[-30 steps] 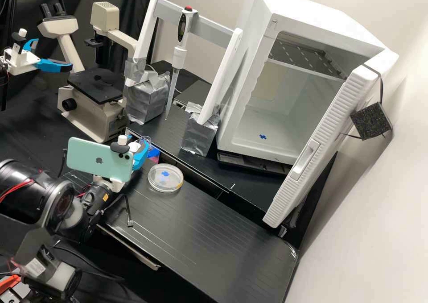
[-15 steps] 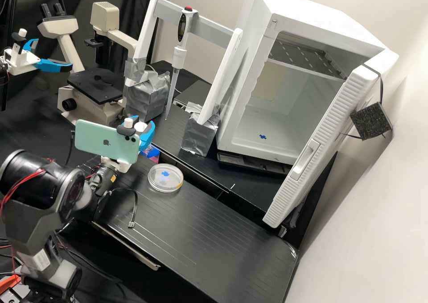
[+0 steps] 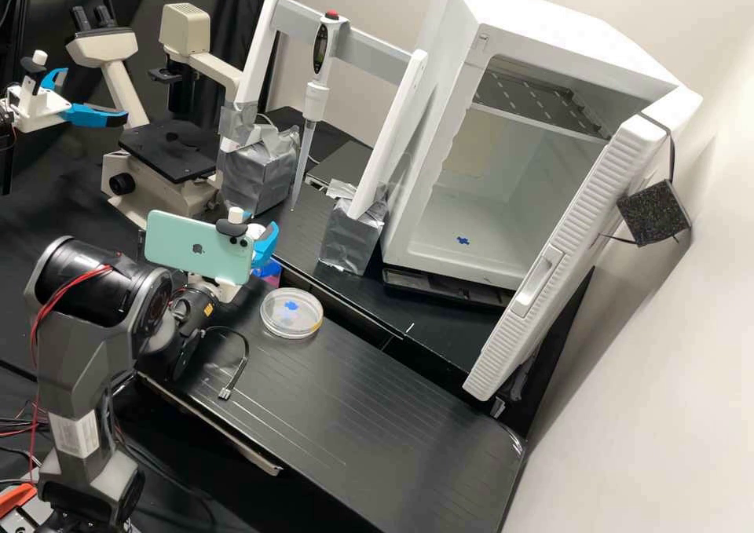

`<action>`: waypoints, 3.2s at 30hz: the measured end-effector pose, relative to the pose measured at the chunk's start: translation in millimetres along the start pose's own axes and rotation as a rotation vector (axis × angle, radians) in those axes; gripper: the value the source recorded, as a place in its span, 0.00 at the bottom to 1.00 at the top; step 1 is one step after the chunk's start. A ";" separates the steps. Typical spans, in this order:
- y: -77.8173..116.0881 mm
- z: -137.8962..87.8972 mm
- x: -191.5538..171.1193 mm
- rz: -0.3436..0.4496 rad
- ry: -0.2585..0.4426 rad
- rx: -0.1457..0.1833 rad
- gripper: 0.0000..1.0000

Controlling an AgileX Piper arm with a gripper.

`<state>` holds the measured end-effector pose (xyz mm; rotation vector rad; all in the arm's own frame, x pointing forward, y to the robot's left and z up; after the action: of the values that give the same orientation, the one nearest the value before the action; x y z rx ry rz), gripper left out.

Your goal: Close the bottle

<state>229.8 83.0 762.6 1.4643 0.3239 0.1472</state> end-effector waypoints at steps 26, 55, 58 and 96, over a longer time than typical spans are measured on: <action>-2.5 9.6 -4.1 -0.001 -0.028 -0.003 0.00; -2.7 12.2 2.7 -0.017 -0.020 0.026 0.00; -2.7 12.2 2.7 -0.017 -0.020 0.026 0.00; 35.9 11.9 -30.0 0.160 -0.041 0.079 1.00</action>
<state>208.5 66.8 802.8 1.5690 0.1806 0.2350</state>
